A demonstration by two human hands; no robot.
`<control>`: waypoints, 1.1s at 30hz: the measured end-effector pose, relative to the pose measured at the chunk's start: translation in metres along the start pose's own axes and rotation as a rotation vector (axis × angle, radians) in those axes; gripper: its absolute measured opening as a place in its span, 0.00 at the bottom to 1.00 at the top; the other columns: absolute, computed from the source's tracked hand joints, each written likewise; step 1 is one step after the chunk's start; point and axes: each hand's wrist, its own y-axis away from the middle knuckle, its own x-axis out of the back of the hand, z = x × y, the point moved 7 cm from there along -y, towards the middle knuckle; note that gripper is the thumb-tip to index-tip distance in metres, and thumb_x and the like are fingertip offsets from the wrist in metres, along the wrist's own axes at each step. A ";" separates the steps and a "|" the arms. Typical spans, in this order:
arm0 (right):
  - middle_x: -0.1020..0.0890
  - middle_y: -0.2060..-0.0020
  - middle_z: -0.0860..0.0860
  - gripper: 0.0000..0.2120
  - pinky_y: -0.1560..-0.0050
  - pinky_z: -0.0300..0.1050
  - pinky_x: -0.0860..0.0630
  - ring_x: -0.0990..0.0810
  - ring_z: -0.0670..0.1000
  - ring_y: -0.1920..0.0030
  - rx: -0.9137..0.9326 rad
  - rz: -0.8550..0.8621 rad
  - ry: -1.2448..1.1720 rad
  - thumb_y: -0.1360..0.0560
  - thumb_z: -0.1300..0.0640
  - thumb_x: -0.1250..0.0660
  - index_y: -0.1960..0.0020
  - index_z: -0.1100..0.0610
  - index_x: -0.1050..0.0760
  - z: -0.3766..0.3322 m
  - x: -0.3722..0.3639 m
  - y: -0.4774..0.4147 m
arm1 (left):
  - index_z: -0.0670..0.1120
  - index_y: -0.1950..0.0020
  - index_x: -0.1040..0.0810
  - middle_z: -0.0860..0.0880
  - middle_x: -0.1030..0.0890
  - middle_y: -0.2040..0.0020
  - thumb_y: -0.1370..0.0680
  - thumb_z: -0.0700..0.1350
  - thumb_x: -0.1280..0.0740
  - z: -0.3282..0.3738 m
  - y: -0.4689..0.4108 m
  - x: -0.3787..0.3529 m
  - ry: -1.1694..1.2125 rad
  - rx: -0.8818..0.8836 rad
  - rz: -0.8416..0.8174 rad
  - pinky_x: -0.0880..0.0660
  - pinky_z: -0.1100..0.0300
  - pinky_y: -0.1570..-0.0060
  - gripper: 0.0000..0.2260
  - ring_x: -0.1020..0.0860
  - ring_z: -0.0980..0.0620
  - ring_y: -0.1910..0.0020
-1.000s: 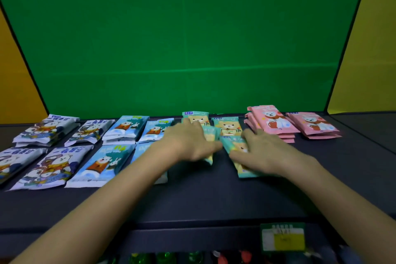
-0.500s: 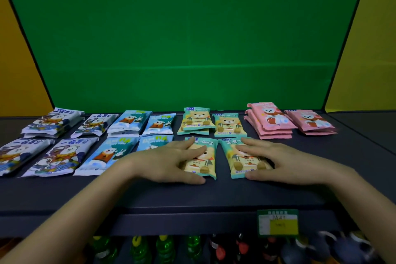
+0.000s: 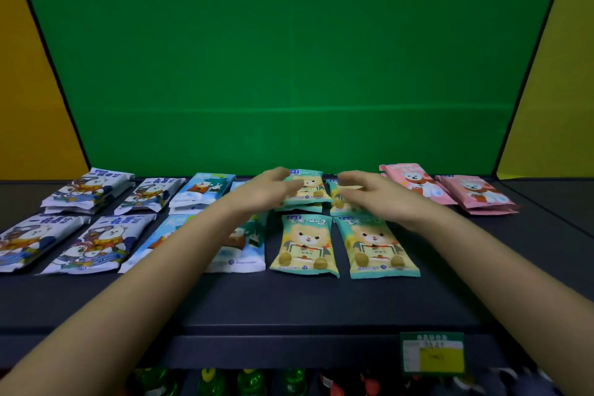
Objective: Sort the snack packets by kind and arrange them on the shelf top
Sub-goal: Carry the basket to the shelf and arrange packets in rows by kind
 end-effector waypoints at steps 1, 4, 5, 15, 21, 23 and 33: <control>0.34 0.28 0.49 0.24 0.32 0.42 0.37 0.33 0.49 0.31 -0.034 0.004 -0.054 0.20 0.54 0.42 0.26 0.56 0.40 -0.001 -0.005 -0.012 | 0.42 0.25 0.43 0.46 0.40 0.24 0.20 0.52 0.42 -0.004 -0.013 0.000 0.023 0.034 0.016 0.41 0.55 0.31 0.27 0.38 0.47 0.27; 0.31 0.31 0.53 0.23 0.33 0.46 0.35 0.30 0.53 0.33 -0.120 0.030 -0.131 0.20 0.56 0.42 0.27 0.60 0.40 -0.001 -0.020 -0.044 | 0.39 0.27 0.39 0.41 0.36 0.27 0.20 0.52 0.40 -0.017 -0.044 -0.001 0.020 0.138 0.048 0.37 0.51 0.31 0.26 0.35 0.43 0.30; 0.28 0.35 0.54 0.22 0.37 0.46 0.31 0.28 0.53 0.37 -0.149 0.038 -0.146 0.20 0.56 0.42 0.28 0.60 0.39 0.000 -0.024 -0.053 | 0.38 0.28 0.37 0.40 0.34 0.28 0.20 0.52 0.40 -0.020 -0.052 -0.002 0.019 0.162 0.050 0.35 0.49 0.32 0.26 0.33 0.42 0.31; 0.25 0.40 0.56 0.21 0.50 0.43 0.31 0.27 0.54 0.45 -0.289 0.063 -0.071 0.24 0.55 0.36 0.33 0.62 0.32 0.011 -0.044 -0.077 | 0.37 0.45 0.29 0.40 0.24 0.51 0.21 0.39 0.39 -0.036 -0.072 -0.009 0.180 0.235 0.047 0.32 0.55 0.55 0.07 0.27 0.46 0.54; 0.26 0.35 0.57 0.23 0.40 0.48 0.29 0.27 0.57 0.37 -0.307 0.049 -0.124 0.24 0.58 0.36 0.31 0.61 0.33 0.014 -0.047 -0.081 | 0.36 0.36 0.31 0.38 0.24 0.40 0.22 0.39 0.38 -0.042 -0.076 -0.009 0.184 0.240 0.079 0.26 0.52 0.43 0.16 0.24 0.43 0.44; 0.25 0.37 0.57 0.22 0.42 0.48 0.28 0.26 0.57 0.38 -0.303 0.049 -0.125 0.25 0.58 0.36 0.32 0.60 0.33 0.015 -0.048 -0.081 | 0.37 0.33 0.33 0.37 0.26 0.37 0.23 0.40 0.38 -0.041 -0.077 -0.010 0.147 0.239 0.081 0.28 0.47 0.38 0.19 0.26 0.41 0.39; 0.28 0.32 0.56 0.20 0.32 0.46 0.35 0.30 0.54 0.33 -0.136 0.125 -0.033 0.22 0.63 0.40 0.30 0.61 0.34 0.007 0.012 -0.043 | 0.36 0.31 0.37 0.37 0.30 0.33 0.20 0.41 0.43 -0.002 -0.051 0.001 -0.241 0.094 0.249 0.33 0.53 0.39 0.18 0.30 0.41 0.35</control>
